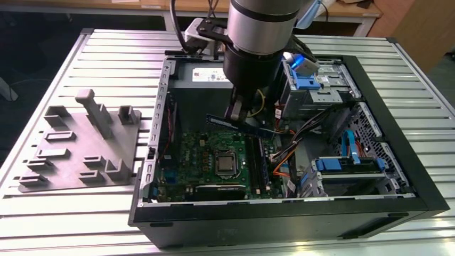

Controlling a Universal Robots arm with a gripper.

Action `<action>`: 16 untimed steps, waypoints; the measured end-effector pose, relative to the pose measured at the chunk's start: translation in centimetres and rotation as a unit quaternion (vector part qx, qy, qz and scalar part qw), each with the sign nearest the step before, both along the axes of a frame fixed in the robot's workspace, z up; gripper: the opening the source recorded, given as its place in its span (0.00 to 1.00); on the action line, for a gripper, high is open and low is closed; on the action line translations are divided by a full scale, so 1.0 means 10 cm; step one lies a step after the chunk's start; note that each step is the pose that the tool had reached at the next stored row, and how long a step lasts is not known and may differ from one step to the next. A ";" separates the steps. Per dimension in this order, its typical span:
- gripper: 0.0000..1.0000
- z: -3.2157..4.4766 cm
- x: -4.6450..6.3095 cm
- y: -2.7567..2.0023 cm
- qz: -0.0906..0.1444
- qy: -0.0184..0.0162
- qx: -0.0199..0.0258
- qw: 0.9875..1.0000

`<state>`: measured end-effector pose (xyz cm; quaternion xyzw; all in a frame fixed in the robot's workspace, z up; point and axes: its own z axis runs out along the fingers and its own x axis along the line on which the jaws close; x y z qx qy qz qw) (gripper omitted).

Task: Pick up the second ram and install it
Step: 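Insert the second ram into the second slot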

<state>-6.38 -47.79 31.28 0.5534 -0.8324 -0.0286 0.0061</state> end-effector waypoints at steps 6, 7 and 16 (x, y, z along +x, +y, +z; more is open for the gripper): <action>0.08 -0.005 0.00 0.000 -0.056 0.000 0.000 0.998; 0.08 -0.006 0.00 0.000 -0.064 0.000 0.000 0.998; 0.08 -0.018 0.00 0.000 -0.141 0.000 0.000 0.990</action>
